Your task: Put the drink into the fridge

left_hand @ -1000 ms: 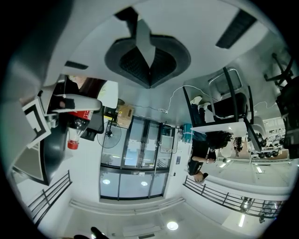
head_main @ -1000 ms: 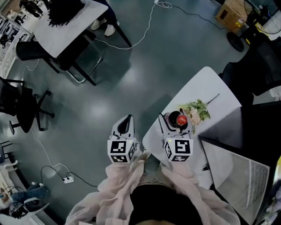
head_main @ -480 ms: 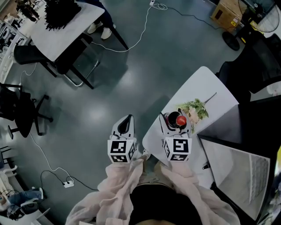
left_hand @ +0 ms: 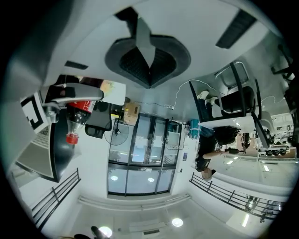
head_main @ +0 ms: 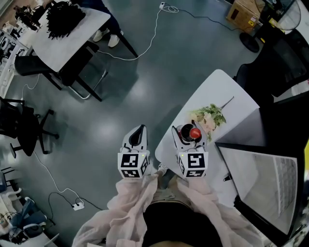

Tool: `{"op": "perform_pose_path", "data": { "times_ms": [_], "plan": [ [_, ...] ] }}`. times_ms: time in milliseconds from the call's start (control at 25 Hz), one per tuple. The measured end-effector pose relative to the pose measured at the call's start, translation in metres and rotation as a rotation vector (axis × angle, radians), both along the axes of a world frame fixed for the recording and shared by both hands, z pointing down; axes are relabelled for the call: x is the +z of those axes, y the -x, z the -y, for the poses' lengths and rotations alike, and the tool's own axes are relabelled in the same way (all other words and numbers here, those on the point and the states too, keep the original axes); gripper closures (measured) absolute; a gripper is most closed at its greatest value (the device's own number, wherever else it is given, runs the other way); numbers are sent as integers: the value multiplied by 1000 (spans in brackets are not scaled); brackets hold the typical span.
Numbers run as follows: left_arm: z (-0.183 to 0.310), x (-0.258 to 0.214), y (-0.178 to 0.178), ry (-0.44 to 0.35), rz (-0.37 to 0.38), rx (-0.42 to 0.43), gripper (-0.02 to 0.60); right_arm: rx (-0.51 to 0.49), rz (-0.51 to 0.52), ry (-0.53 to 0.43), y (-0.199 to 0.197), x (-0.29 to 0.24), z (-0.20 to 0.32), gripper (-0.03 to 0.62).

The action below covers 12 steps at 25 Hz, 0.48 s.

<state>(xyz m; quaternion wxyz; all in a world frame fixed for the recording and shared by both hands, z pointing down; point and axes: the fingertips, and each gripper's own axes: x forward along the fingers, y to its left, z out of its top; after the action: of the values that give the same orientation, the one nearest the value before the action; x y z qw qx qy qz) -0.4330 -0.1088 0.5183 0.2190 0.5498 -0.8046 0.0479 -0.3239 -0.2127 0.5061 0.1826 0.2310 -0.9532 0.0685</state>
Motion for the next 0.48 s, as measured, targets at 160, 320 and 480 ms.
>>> {"op": "perform_pose_path", "data": {
  "times_ms": [160,320,480],
  "plan": [
    [1,-5,-9,-6,12,23,571,-15,15,-7,-6,-6,-9,284],
    [1,-11,-19,-18,27,42,571,-26,39,-23,-13,-17,-17,284],
    [0,-17,-27,-33,38,60,571,-15,53,-24,-21,-24,-21,284]
  ]
}}
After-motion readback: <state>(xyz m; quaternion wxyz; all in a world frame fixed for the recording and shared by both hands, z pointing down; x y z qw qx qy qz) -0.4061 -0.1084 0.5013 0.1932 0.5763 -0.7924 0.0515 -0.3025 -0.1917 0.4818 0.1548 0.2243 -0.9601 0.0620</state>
